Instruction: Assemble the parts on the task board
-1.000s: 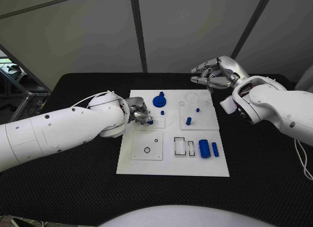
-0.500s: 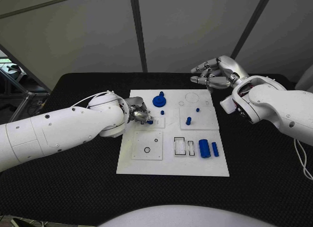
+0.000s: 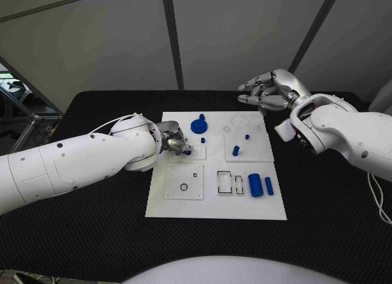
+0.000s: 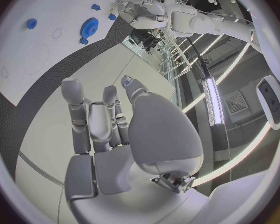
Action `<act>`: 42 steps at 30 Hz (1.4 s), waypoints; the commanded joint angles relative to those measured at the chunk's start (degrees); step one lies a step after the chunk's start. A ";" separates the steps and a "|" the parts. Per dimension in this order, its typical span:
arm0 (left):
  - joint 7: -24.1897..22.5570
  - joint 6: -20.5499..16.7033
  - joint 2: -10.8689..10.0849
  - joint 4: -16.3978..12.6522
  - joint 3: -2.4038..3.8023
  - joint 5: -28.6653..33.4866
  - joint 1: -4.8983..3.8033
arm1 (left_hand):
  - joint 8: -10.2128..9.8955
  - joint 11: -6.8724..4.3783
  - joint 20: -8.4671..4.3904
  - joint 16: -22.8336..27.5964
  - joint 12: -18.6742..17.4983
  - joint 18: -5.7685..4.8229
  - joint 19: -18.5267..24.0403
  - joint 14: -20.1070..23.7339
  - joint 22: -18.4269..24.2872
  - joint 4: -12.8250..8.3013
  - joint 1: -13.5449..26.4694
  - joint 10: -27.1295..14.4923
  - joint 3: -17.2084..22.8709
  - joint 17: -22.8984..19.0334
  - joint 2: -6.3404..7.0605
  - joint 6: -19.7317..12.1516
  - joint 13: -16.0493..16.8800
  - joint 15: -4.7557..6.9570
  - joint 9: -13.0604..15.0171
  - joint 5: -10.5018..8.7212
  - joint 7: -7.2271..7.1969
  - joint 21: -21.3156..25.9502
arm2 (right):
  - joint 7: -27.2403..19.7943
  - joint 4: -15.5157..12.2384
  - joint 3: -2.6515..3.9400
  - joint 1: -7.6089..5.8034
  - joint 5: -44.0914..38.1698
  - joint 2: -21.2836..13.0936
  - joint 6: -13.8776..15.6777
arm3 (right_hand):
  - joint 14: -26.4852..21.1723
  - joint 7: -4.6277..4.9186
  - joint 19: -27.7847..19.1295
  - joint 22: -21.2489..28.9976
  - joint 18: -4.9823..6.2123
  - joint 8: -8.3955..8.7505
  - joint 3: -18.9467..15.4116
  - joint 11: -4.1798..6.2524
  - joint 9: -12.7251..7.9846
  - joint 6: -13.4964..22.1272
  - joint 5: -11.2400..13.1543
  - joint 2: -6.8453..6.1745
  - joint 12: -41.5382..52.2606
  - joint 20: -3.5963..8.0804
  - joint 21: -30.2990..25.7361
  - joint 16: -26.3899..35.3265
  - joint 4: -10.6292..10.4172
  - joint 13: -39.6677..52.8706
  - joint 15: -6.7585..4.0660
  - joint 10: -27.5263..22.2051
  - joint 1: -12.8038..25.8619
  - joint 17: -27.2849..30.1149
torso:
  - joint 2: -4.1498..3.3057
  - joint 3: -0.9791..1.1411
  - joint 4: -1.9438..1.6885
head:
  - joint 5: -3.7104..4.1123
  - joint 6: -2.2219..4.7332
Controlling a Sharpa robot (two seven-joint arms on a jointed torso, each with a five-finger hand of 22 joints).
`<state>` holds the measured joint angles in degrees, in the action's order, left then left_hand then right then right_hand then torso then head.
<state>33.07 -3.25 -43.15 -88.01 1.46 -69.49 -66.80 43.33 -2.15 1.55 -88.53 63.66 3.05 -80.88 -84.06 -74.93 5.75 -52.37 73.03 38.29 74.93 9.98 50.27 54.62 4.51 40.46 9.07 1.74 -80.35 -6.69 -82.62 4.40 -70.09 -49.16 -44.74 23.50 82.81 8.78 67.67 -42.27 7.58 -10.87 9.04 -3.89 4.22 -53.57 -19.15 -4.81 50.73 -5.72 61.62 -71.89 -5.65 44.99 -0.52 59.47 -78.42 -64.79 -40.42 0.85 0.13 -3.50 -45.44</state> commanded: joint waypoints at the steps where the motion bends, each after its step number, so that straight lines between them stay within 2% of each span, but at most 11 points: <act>1: -0.05 -0.27 0.24 0.05 -0.01 0.29 -0.02 | -0.19 0.18 0.10 -0.34 0.46 0.25 -0.56 -5.52 -0.80 0.31 0.61 0.27 -0.99 13.84 -0.16 0.56 0.14 0.43 -0.09 -0.23 0.03 -0.36 | -0.24 -0.02 0.05 -0.10 -0.13 0.03 -0.29 | -0.30 0.23 -0.12 0.07 0.98 0.22 -0.07 -0.06 -0.09 0.11 -0.40 0.16 -0.12 0.02 -0.18 0.14 -0.29 -0.07 0.11 -0.48 0.50 -0.07 | -0.02 0.01 -0.01 | 0.01 0.01; 14: -0.18 -1.31 0.84 0.22 0.01 0.62 -0.03 | 0.33 0.06 -0.02 -0.34 1.51 0.02 -1.27 -5.53 -1.97 3.02 1.58 0.84 -7.22 13.86 -0.86 1.25 1.04 0.53 -0.08 -0.15 -0.13 -0.98 | -0.20 0.16 0.05 -0.10 -0.13 0.16 -0.37 | -0.30 0.23 -0.12 0.07 0.98 0.22 -0.07 -0.06 -0.09 0.11 -0.40 0.16 -0.12 0.02 -0.18 0.14 -0.29 -0.07 0.11 -0.48 0.50 -0.07 | -0.03 0.00 0.00 | 0.06 -0.08; 34: 0.18 -1.07 0.09 -0.01 0.11 0.67 -0.06 | 0.58 -0.03 -0.11 -0.34 1.91 -0.08 -1.57 -5.53 -2.53 4.58 1.18 1.03 -10.97 13.87 -1.30 1.42 1.34 0.62 -0.10 -0.18 -0.23 -1.24 | -0.14 0.25 0.05 -0.10 -0.13 0.01 -0.46 | -0.30 0.24 -0.16 0.27 1.01 0.21 -0.04 -0.07 -0.11 0.13 -0.60 0.14 -0.17 0.03 -0.35 0.19 -0.41 -0.19 0.11 -0.54 0.57 -0.06 | 0.02 -0.03 -0.07 | 0.21 -0.08; 37: 0.13 -1.13 -0.38 -0.47 0.56 1.04 -0.13 | 0.63 -0.04 -0.12 -0.33 1.92 -0.07 -1.55 -5.53 -2.52 5.01 0.93 1.00 -12.24 13.86 -1.28 1.39 1.29 0.64 -0.12 -0.18 -0.25 -1.19 | -0.15 0.27 0.05 -0.10 -0.13 -0.01 -0.44 | -0.30 0.24 -0.16 0.27 1.01 0.21 -0.04 -0.07 -0.11 0.13 -0.60 0.14 -0.17 0.03 -0.35 0.19 -0.41 -0.19 0.11 -0.54 0.57 -0.06 | 0.02 -0.02 -0.09 | 0.23 0.03; 38: 0.12 -1.14 -0.51 -0.59 0.90 1.41 -0.15 | 0.63 -0.04 -0.13 -0.33 1.87 -0.05 -1.51 -5.53 -2.48 5.33 0.70 0.93 -13.20 13.86 -1.24 1.33 1.19 0.65 -0.14 -0.16 -0.25 -1.12 | -0.16 0.29 0.05 -0.10 -0.13 -0.01 -0.44 | -0.30 0.24 -0.16 0.27 1.01 0.21 -0.04 -0.07 -0.11 0.13 -0.60 0.14 -0.17 0.03 -0.35 0.19 -0.41 -0.19 0.11 -0.54 0.57 -0.06 | 0.02 -0.02 -0.09 | 0.23 0.03; 39: 0.13 -1.08 -0.64 -0.70 1.31 1.89 -0.19 | 0.62 -0.04 -0.13 -0.33 1.86 -0.05 -1.49 -5.53 -2.46 5.45 0.61 0.90 -13.54 13.86 -1.22 1.30 1.16 0.64 -0.15 -0.15 -0.25 -1.11 | -0.17 0.32 0.05 -0.10 -0.13 -0.01 -0.43 | -0.30 0.24 -0.16 0.27 1.01 0.21 -0.04 -0.07 -0.11 0.13 -0.60 0.14 -0.17 0.03 -0.35 0.19 -0.41 -0.19 0.11 -0.54 0.57 -0.06 | 0.03 -0.04 -0.07 | 0.24 0.16; 41: 0.26 -0.57 -0.92 -0.80 2.62 3.11 -0.36 | 0.15 0.19 -0.07 -0.29 1.03 0.07 -1.15 -5.51 -1.96 6.49 0.83 0.11 -16.52 13.82 -0.34 0.53 0.07 0.51 -0.39 -0.28 0.01 -0.69 | -0.19 0.45 0.05 -0.10 -0.13 0.02 -0.42 | -0.30 0.24 -0.16 0.27 1.01 0.21 -0.04 -0.07 -0.11 0.13 -0.60 0.14 -0.17 0.03 -0.35 0.19 -0.41 -0.19 0.11 -0.54 0.57 -0.06 | 0.02 -0.05 -0.08 | 0.27 0.26; 42: 0.30 -0.42 -0.97 -0.78 2.94 3.34 -0.43 | -0.09 0.34 -0.01 -0.28 0.81 0.08 -1.07 -5.51 -1.85 6.86 0.79 -0.15 -17.60 13.81 -0.20 0.20 -0.21 0.45 -0.51 -0.25 0.09 -0.58 | -0.20 0.49 0.05 -0.10 -0.13 0.03 -0.43 | -0.30 0.24 -0.16 0.27 1.01 0.21 -0.04 -0.07 -0.11 0.13 -0.60 0.14 -0.17 0.03 -0.35 0.19 -0.41 -0.19 0.11 -0.54 0.57 -0.06 | 0.03 -0.07 -0.08 | 0.27 0.26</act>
<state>33.12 -4.07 -44.03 -88.66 4.22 -68.11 -66.99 43.33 -1.86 1.54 -88.53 64.63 3.05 -82.10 -83.85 -74.91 12.50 -51.52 73.10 20.92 74.93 9.02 50.72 54.50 4.71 39.97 9.01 1.85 -81.10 -6.62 -82.16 4.40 -70.09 -49.17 -44.73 23.32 82.81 8.78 67.67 -42.06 7.58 -10.87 9.04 -4.10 4.17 -53.57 -19.61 -4.81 50.73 -5.72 61.62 -71.89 -5.64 44.86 -0.52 59.26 -78.42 -64.78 -40.39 0.81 0.04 -3.25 -45.23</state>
